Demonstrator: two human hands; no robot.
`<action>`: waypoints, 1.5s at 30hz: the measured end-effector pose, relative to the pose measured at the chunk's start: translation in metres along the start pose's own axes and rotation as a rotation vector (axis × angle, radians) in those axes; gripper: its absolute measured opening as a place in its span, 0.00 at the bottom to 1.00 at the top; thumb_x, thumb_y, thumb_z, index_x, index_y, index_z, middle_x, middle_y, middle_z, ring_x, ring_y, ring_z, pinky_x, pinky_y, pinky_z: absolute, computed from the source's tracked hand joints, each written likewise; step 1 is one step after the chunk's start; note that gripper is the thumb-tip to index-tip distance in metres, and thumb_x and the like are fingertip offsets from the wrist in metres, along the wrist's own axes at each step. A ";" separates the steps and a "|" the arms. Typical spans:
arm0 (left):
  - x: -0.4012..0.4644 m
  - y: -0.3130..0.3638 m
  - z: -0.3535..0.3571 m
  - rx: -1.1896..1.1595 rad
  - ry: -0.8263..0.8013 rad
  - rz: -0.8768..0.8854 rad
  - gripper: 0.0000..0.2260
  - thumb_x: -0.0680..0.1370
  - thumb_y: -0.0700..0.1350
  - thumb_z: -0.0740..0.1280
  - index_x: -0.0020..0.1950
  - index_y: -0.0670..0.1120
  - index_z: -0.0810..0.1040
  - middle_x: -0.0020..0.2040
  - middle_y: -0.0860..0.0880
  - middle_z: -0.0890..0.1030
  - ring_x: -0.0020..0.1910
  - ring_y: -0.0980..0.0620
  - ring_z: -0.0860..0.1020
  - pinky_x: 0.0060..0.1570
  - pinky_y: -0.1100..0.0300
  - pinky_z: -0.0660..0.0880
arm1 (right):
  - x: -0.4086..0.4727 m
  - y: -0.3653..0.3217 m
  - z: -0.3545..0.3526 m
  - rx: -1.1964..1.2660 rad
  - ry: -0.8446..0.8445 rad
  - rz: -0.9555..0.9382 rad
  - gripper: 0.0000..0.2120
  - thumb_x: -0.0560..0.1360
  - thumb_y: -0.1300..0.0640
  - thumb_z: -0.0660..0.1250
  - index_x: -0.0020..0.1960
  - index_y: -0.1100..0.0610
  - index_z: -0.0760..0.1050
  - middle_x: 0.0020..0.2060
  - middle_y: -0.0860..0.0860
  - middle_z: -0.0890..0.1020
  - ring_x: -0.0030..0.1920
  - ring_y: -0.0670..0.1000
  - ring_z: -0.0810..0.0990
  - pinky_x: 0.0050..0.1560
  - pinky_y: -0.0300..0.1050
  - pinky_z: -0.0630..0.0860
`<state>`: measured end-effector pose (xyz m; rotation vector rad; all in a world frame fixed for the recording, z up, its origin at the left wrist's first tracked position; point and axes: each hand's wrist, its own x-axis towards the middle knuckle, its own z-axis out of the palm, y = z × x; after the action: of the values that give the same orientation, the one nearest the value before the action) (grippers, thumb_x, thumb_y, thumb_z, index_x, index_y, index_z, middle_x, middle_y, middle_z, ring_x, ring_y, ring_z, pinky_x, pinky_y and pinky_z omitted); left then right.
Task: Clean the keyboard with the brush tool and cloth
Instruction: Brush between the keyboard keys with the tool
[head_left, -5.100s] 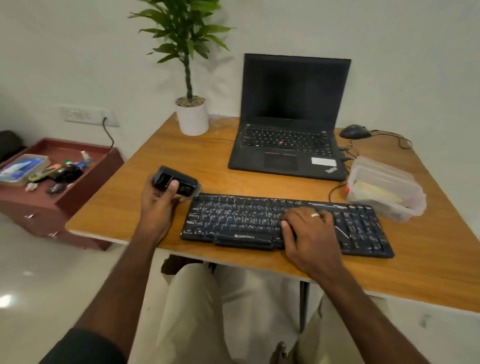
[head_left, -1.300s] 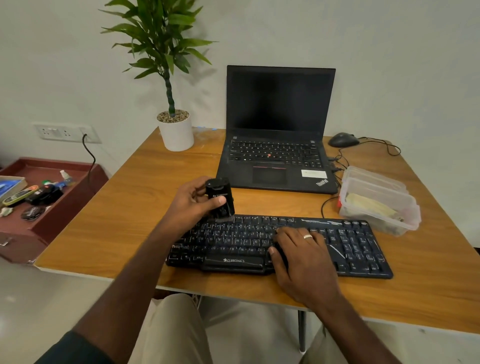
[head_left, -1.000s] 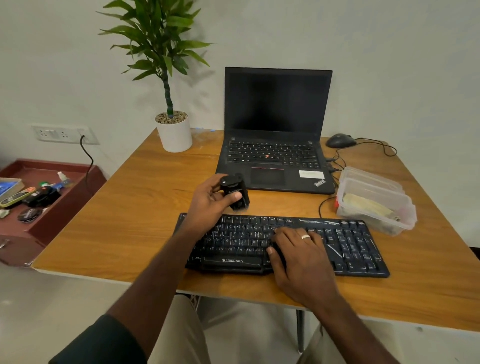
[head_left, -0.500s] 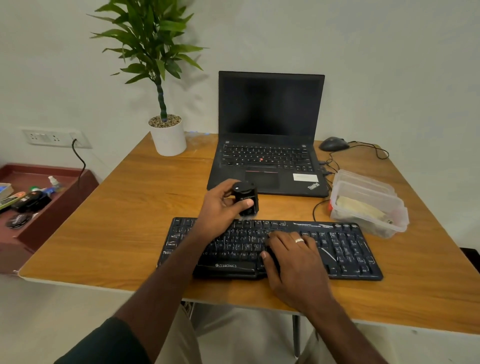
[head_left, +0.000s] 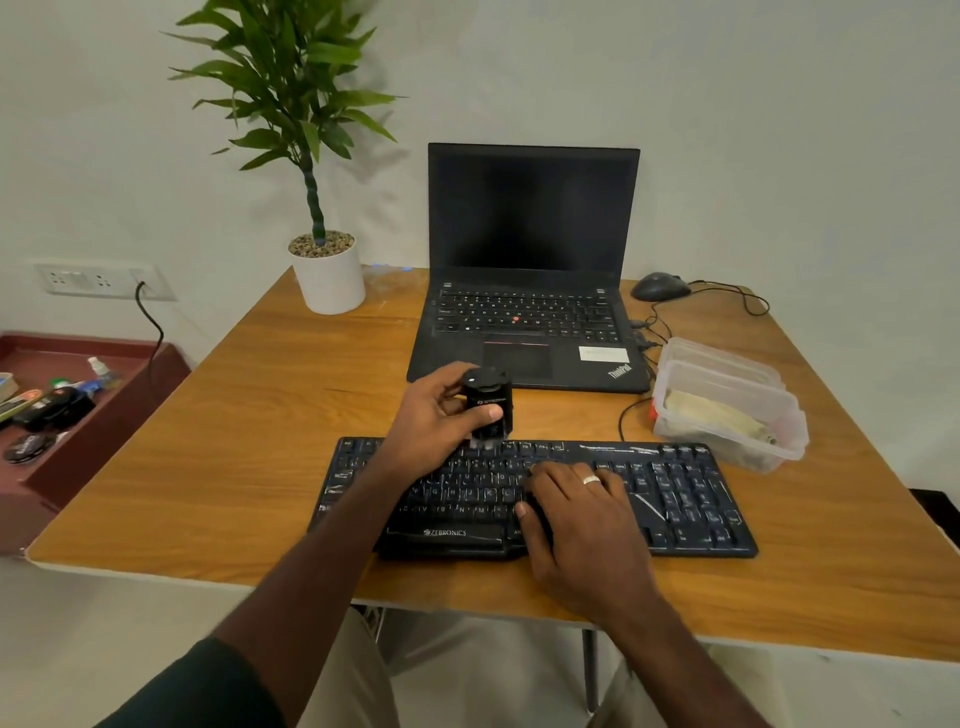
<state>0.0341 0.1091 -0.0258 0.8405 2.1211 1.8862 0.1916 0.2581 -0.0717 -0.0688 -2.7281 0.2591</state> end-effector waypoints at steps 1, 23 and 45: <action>0.002 0.000 0.000 0.014 0.027 0.011 0.16 0.74 0.34 0.74 0.60 0.41 0.78 0.55 0.46 0.83 0.53 0.55 0.84 0.51 0.63 0.80 | 0.000 0.000 0.000 0.005 -0.005 0.001 0.11 0.80 0.45 0.57 0.56 0.48 0.74 0.55 0.45 0.79 0.54 0.48 0.76 0.61 0.54 0.72; -0.014 0.004 -0.017 -0.036 0.009 0.000 0.13 0.75 0.33 0.73 0.58 0.43 0.79 0.50 0.50 0.85 0.51 0.54 0.84 0.48 0.63 0.79 | -0.020 0.049 -0.021 -0.005 0.009 0.049 0.20 0.81 0.47 0.56 0.68 0.50 0.77 0.70 0.47 0.76 0.72 0.46 0.70 0.72 0.49 0.55; 0.004 0.009 0.047 -0.071 -0.096 -0.016 0.15 0.75 0.31 0.72 0.59 0.40 0.77 0.55 0.46 0.82 0.48 0.48 0.86 0.42 0.60 0.82 | -0.027 0.054 -0.013 -0.005 0.002 0.037 0.22 0.82 0.47 0.54 0.70 0.52 0.75 0.68 0.48 0.78 0.72 0.49 0.72 0.71 0.56 0.68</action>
<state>0.0560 0.1517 -0.0241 0.8775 1.9876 1.8614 0.2218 0.3108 -0.0806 -0.1205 -2.7278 0.2631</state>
